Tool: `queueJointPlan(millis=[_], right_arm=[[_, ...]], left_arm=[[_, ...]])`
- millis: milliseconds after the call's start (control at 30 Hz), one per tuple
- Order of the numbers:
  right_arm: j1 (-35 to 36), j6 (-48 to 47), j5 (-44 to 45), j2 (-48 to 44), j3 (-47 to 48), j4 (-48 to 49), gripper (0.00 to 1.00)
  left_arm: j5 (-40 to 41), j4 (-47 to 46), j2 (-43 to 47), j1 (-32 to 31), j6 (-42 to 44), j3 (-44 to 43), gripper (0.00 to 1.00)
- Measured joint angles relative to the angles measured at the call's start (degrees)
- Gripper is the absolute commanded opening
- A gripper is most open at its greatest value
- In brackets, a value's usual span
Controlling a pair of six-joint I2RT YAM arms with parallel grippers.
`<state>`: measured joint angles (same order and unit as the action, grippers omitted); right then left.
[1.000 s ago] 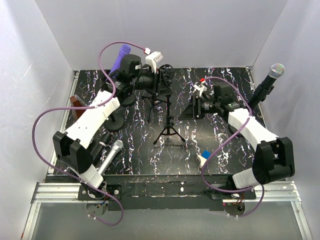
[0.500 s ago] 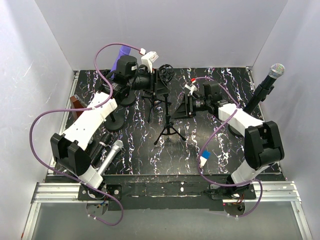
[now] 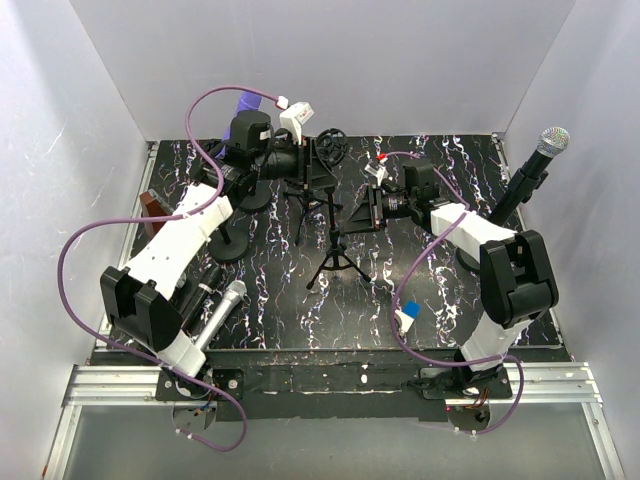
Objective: Remove the microphone from the stand
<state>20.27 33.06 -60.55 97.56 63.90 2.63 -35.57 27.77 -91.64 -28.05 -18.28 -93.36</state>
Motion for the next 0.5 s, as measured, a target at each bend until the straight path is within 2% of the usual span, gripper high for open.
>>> queueJointPlan(millis=[133,267,500], right_arm=[[0.1,-1.1,-0.7,0.2,0.0,0.8,0.01],[0.7,-7.2,0.1,-1.0,0.0,-0.3,0.01],[7.3,-33.5,15.1,-14.7,-7.0,-1.7,0.01]], left_arm=[[-0.5,-0.3,0.1,0.3,0.0,0.3,0.0],[-1.0,-0.6,0.5,0.6,-0.2,0.9,0.0],[-3.1,-0.9,1.1,1.5,-1.9,1.9,0.0]])
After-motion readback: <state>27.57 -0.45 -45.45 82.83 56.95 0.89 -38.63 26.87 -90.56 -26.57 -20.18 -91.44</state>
